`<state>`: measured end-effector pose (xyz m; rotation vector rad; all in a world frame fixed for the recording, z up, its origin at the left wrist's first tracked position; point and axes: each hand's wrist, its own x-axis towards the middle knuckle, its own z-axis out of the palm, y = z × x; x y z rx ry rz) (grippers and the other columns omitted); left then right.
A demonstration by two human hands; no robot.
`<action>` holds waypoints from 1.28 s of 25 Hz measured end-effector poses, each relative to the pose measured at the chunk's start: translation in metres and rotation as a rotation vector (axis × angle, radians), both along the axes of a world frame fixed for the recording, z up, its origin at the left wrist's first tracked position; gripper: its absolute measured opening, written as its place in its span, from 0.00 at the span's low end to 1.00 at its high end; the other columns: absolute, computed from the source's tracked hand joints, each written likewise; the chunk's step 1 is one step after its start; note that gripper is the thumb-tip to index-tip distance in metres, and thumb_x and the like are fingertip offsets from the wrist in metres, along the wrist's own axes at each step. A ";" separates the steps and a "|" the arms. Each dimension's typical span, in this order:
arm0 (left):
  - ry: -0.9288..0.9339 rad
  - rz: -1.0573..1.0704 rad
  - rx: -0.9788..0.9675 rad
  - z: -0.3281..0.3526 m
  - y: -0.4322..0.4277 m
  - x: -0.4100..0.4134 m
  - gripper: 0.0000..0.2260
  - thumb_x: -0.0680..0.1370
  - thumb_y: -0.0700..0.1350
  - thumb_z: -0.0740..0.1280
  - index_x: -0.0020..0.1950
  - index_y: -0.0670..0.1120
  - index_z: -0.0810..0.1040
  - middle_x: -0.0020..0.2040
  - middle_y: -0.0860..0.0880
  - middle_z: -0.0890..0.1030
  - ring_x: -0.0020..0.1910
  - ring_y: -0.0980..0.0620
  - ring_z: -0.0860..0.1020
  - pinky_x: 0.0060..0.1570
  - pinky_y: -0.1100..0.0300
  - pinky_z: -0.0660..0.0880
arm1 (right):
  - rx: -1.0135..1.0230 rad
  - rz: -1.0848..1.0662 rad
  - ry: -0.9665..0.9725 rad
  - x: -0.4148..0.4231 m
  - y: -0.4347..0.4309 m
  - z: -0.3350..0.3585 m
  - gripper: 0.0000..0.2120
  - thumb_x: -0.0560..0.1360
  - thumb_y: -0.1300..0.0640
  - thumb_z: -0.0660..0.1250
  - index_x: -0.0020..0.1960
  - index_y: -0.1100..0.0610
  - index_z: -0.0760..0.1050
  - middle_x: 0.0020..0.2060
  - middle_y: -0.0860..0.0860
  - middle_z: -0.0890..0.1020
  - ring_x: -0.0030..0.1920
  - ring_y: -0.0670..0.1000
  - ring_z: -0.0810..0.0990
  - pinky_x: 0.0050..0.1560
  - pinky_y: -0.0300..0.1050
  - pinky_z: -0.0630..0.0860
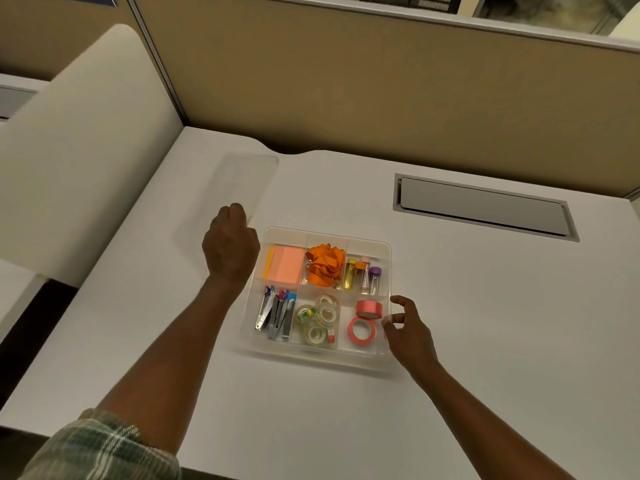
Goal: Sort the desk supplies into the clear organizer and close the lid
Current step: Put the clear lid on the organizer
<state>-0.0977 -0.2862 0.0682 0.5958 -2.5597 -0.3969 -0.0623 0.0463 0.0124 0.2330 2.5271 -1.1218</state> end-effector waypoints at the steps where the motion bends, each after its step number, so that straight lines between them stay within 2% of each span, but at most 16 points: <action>1: 0.044 -0.031 -0.007 0.011 0.008 -0.003 0.05 0.70 0.33 0.62 0.42 0.41 0.69 0.38 0.42 0.74 0.33 0.42 0.72 0.28 0.54 0.65 | -0.005 0.006 -0.005 0.000 0.000 0.002 0.23 0.78 0.54 0.67 0.70 0.47 0.64 0.54 0.52 0.82 0.51 0.53 0.82 0.52 0.51 0.80; 4: 0.176 -0.148 -0.032 0.041 0.032 -0.008 0.02 0.72 0.37 0.62 0.43 0.42 0.70 0.39 0.43 0.73 0.35 0.46 0.72 0.29 0.55 0.68 | -0.001 -0.007 -0.022 -0.006 0.000 0.009 0.25 0.77 0.48 0.69 0.71 0.48 0.65 0.57 0.52 0.81 0.53 0.53 0.81 0.54 0.51 0.79; 8: 0.411 -0.234 0.101 0.083 0.063 -0.005 0.06 0.76 0.41 0.65 0.46 0.39 0.71 0.39 0.44 0.74 0.35 0.53 0.70 0.33 0.68 0.62 | -0.068 -0.072 0.030 -0.024 -0.001 0.029 0.25 0.77 0.44 0.67 0.70 0.50 0.66 0.61 0.52 0.79 0.50 0.49 0.79 0.51 0.46 0.75; 10: 0.494 -0.248 0.230 0.102 0.072 -0.003 0.07 0.78 0.42 0.65 0.51 0.39 0.72 0.40 0.47 0.76 0.36 0.53 0.75 0.34 0.70 0.68 | -0.155 -0.139 0.073 -0.037 0.000 0.042 0.25 0.78 0.41 0.64 0.70 0.50 0.67 0.63 0.51 0.78 0.54 0.51 0.79 0.54 0.46 0.75; 12: 0.537 -0.268 0.419 0.114 0.074 0.000 0.09 0.79 0.42 0.64 0.58 0.40 0.72 0.43 0.47 0.81 0.37 0.53 0.80 0.37 0.66 0.76 | -0.261 -0.229 0.095 -0.050 0.001 0.052 0.27 0.77 0.35 0.61 0.71 0.48 0.66 0.65 0.50 0.77 0.61 0.52 0.78 0.62 0.52 0.75; 15: 0.444 -0.295 0.796 0.110 0.066 0.002 0.13 0.81 0.40 0.63 0.65 0.46 0.72 0.44 0.45 0.83 0.36 0.49 0.83 0.33 0.59 0.78 | -0.430 -0.362 0.075 -0.069 0.009 0.063 0.31 0.76 0.31 0.58 0.72 0.49 0.66 0.65 0.50 0.76 0.61 0.54 0.79 0.63 0.58 0.76; 17: 0.356 -0.296 1.018 0.092 0.056 0.004 0.14 0.80 0.39 0.64 0.65 0.46 0.73 0.43 0.43 0.84 0.34 0.45 0.82 0.29 0.57 0.75 | -0.614 -0.377 0.001 -0.079 0.016 0.073 0.26 0.80 0.36 0.55 0.69 0.52 0.68 0.60 0.52 0.79 0.56 0.55 0.81 0.57 0.54 0.79; 19: 0.270 -0.271 1.105 0.064 0.048 0.009 0.14 0.80 0.37 0.63 0.66 0.45 0.73 0.42 0.41 0.84 0.32 0.44 0.80 0.27 0.58 0.73 | -0.658 -0.309 -0.045 -0.078 0.020 0.076 0.20 0.82 0.42 0.57 0.65 0.54 0.72 0.52 0.53 0.84 0.47 0.55 0.84 0.46 0.50 0.79; 21: 0.166 -0.194 1.053 0.034 0.042 0.018 0.14 0.80 0.39 0.64 0.66 0.47 0.74 0.41 0.43 0.84 0.31 0.46 0.79 0.29 0.57 0.72 | -0.535 -0.258 -0.038 -0.069 0.021 0.065 0.14 0.83 0.50 0.60 0.62 0.57 0.75 0.45 0.54 0.84 0.40 0.53 0.82 0.38 0.46 0.76; 22: 0.117 -0.135 0.967 0.019 0.040 0.022 0.14 0.80 0.41 0.65 0.65 0.48 0.75 0.40 0.45 0.83 0.32 0.48 0.78 0.32 0.56 0.74 | -0.450 -0.235 -0.028 -0.062 0.020 0.056 0.12 0.82 0.53 0.61 0.61 0.57 0.76 0.44 0.53 0.83 0.38 0.52 0.81 0.36 0.46 0.76; 23: 0.074 -0.077 0.861 0.006 0.037 0.028 0.13 0.79 0.42 0.66 0.64 0.49 0.76 0.40 0.46 0.83 0.34 0.48 0.79 0.37 0.54 0.75 | -0.360 -0.200 -0.013 -0.056 0.020 0.045 0.11 0.81 0.55 0.61 0.60 0.57 0.77 0.44 0.53 0.83 0.39 0.52 0.81 0.38 0.48 0.77; 25: 0.009 0.001 0.670 -0.020 0.034 0.038 0.13 0.79 0.42 0.66 0.63 0.47 0.78 0.43 0.46 0.80 0.42 0.47 0.79 0.45 0.54 0.75 | -0.144 -0.088 0.032 -0.045 0.018 0.022 0.10 0.80 0.55 0.62 0.58 0.56 0.78 0.46 0.54 0.83 0.46 0.56 0.83 0.48 0.53 0.80; 27: -0.075 0.044 0.577 -0.044 0.031 0.047 0.14 0.79 0.41 0.65 0.64 0.45 0.77 0.48 0.43 0.77 0.47 0.43 0.78 0.48 0.56 0.72 | 0.058 0.024 0.079 -0.036 0.014 0.004 0.14 0.81 0.55 0.62 0.63 0.58 0.78 0.54 0.58 0.82 0.57 0.59 0.80 0.59 0.51 0.74; 29: -0.171 0.099 0.559 -0.060 0.030 0.054 0.15 0.79 0.40 0.64 0.66 0.45 0.76 0.52 0.40 0.75 0.51 0.40 0.78 0.50 0.51 0.74 | 0.154 0.079 0.066 -0.031 0.008 -0.011 0.17 0.81 0.55 0.60 0.67 0.59 0.75 0.57 0.60 0.80 0.60 0.60 0.78 0.59 0.49 0.72; 32: -0.260 0.116 0.459 -0.072 0.028 0.056 0.17 0.79 0.39 0.62 0.68 0.44 0.75 0.54 0.37 0.74 0.53 0.37 0.77 0.52 0.45 0.76 | 0.221 0.136 0.045 -0.027 0.000 -0.024 0.15 0.81 0.56 0.58 0.63 0.59 0.77 0.53 0.60 0.82 0.55 0.61 0.80 0.52 0.49 0.74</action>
